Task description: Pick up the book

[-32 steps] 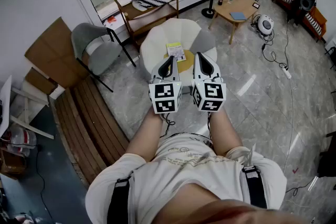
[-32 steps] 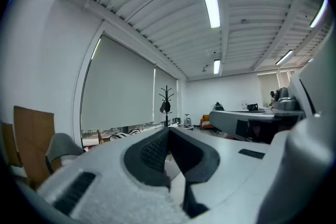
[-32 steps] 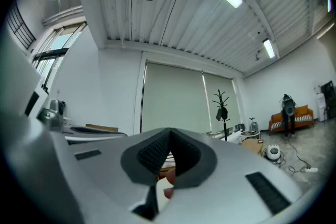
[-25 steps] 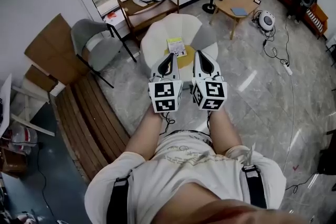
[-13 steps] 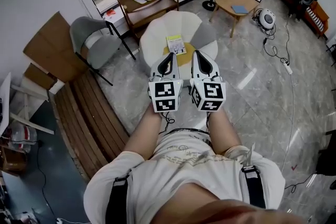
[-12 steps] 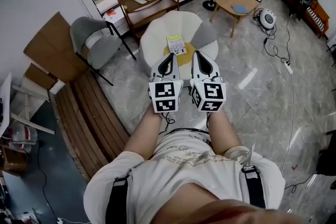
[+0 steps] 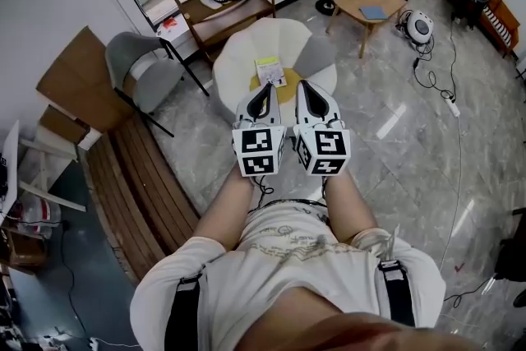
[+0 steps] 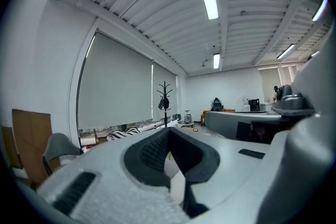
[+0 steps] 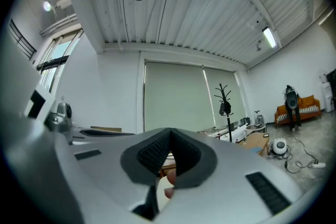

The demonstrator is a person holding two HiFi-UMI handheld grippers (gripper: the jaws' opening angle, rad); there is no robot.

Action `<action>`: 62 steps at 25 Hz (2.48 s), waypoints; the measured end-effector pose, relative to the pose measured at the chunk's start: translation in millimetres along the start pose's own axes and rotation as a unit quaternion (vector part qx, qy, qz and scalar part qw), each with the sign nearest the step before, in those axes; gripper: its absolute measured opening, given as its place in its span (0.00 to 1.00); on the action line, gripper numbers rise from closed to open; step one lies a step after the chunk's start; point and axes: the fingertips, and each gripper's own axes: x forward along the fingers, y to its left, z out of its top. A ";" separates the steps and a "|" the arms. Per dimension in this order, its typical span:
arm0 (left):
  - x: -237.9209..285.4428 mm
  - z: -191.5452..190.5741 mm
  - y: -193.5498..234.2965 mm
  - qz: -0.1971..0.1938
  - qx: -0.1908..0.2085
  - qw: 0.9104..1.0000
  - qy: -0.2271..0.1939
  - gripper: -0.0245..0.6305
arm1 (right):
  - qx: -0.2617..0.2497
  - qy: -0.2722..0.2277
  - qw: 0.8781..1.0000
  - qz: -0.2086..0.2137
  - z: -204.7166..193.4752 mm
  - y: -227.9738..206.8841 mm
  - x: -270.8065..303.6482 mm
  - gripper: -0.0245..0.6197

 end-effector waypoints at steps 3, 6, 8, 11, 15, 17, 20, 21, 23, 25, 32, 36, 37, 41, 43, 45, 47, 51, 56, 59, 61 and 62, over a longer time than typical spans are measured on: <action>19.1 8.2 -19.4 0.005 0.003 1.000 -0.004 0.06 | 0.002 -0.006 1.000 0.003 9.0 -27.9 3.2 0.08; 39.0 11.9 -37.7 0.013 0.001 1.000 -0.004 0.06 | 0.003 -0.007 1.000 0.008 14.3 -57.2 6.1 0.08; 51.3 12.6 -48.6 0.019 -0.007 1.000 -0.002 0.06 | 0.004 -0.007 1.000 0.013 16.2 -75.4 7.1 0.08; 69.8 12.9 -67.1 0.027 -0.021 0.999 0.001 0.06 | 0.006 -0.005 1.000 0.022 17.0 -101.4 7.7 0.08; 94.5 13.4 -96.0 0.033 -0.030 0.999 0.002 0.06 | 0.006 0.005 0.999 0.037 15.2 -133.8 8.1 0.08; 102.3 13.0 -110.3 0.037 -0.035 0.999 0.003 0.06 | 0.007 0.010 0.999 0.044 13.9 -148.3 5.9 0.08; 110.0 7.3 -128.6 0.042 -0.046 0.998 0.011 0.06 | 0.010 0.011 0.999 0.052 12.1 -164.9 0.1 0.08; 112.4 6.1 -133.0 0.045 -0.041 0.998 0.013 0.06 | 0.010 0.010 0.998 0.053 11.8 -169.2 -1.1 0.08; 117.2 4.9 -139.4 0.049 -0.032 0.998 0.016 0.06 | 0.012 0.010 0.998 0.055 10.5 -177.4 -1.8 0.08; 120.0 5.1 -143.0 0.050 -0.032 0.998 0.015 0.06 | 0.015 0.011 0.998 0.055 8.7 -184.5 -2.0 0.08; 128.7 7.7 -129.7 0.060 -0.046 0.997 0.006 0.06 | 0.012 0.006 0.998 0.068 10.7 -182.4 12.6 0.08; 141.1 11.7 -119.5 0.060 -0.036 0.998 -0.004 0.06 | 0.009 0.006 0.997 0.074 8.4 -180.1 30.1 0.08; 145.9 12.7 -115.6 0.058 -0.032 0.998 -0.006 0.06 | 0.008 0.005 0.997 0.073 8.4 -180.9 36.3 0.08; 166.7 15.6 -94.8 0.052 -0.028 0.998 -0.009 0.06 | 0.007 0.000 0.998 0.063 8.5 -188.0 66.1 0.08; 176.6 14.9 -84.7 0.051 -0.031 0.998 -0.009 0.06 | 0.006 0.001 0.998 0.058 7.0 -191.8 80.7 0.08; 185.9 11.6 -75.8 0.051 -0.034 0.998 -0.007 0.06 | 0.005 0.002 0.998 0.057 4.5 -193.4 92.9 0.08; 196.5 7.5 -67.7 0.049 -0.036 0.998 -0.001 0.06 | 0.004 0.003 0.998 0.056 1.6 -194.4 105.4 0.08; 220.5 1.4 -48.3 0.042 -0.040 0.998 0.004 0.06 | 0.003 0.008 0.999 0.054 -5.9 -194.8 137.3 0.08; 247.7 -5.7 -13.4 0.042 -0.052 0.998 0.008 0.06 | -0.004 0.017 0.998 0.055 -13.2 -189.1 183.5 0.08; 267.3 -2.7 7.0 0.040 -0.055 0.998 0.007 0.06 | -0.009 0.021 0.998 0.056 -13.2 -186.1 211.7 0.08; 283.1 -0.1 21.7 0.039 -0.057 0.998 0.007 0.06 | -0.013 0.024 0.998 0.055 -12.9 -185.3 232.2 0.08; 291.5 1.1 29.5 0.038 -0.058 0.998 0.008 0.06 | -0.014 0.026 0.998 0.054 -12.7 -185.5 243.2 0.08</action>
